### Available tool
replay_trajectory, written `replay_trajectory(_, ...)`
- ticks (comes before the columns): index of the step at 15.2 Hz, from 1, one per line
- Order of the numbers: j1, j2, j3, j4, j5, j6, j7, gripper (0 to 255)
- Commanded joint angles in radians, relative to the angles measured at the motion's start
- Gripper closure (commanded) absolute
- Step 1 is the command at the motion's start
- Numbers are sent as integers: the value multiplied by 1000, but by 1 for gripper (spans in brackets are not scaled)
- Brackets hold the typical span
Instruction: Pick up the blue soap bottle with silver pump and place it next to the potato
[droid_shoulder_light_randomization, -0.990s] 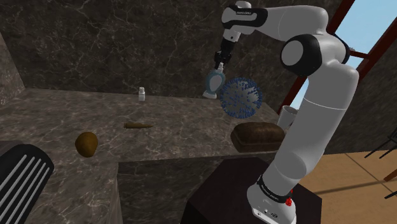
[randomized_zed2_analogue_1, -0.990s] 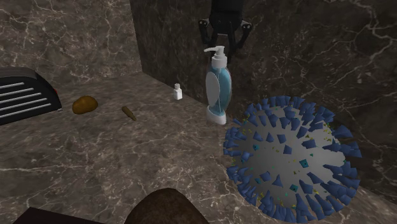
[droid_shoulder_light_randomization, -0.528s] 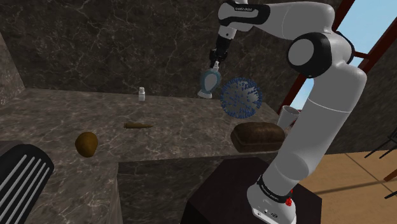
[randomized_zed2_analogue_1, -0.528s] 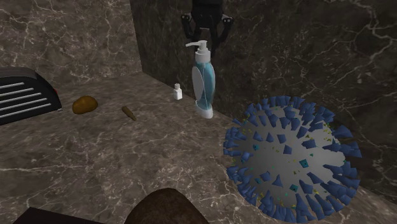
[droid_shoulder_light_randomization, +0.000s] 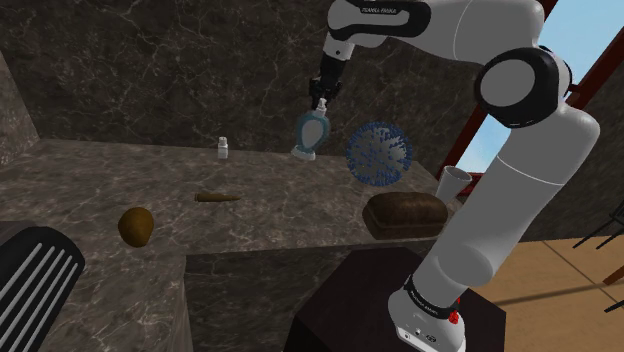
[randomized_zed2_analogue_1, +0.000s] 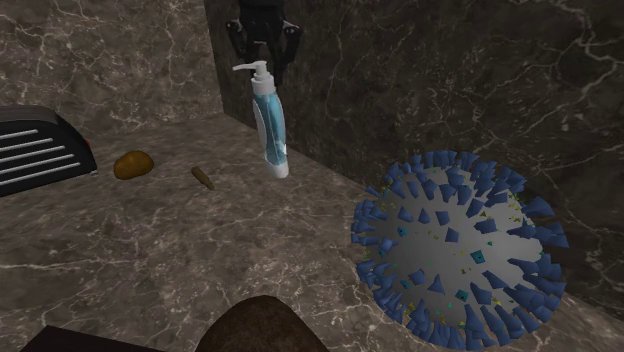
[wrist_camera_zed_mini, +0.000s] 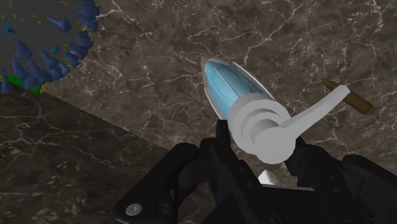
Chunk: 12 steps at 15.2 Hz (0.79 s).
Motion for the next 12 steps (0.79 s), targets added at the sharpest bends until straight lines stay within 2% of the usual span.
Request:
replay_trajectory(1,24,-12,23,-14,-6,6,49,255)
replay_trajectory(12,153,-12,153,-17,-27,22,311,255)
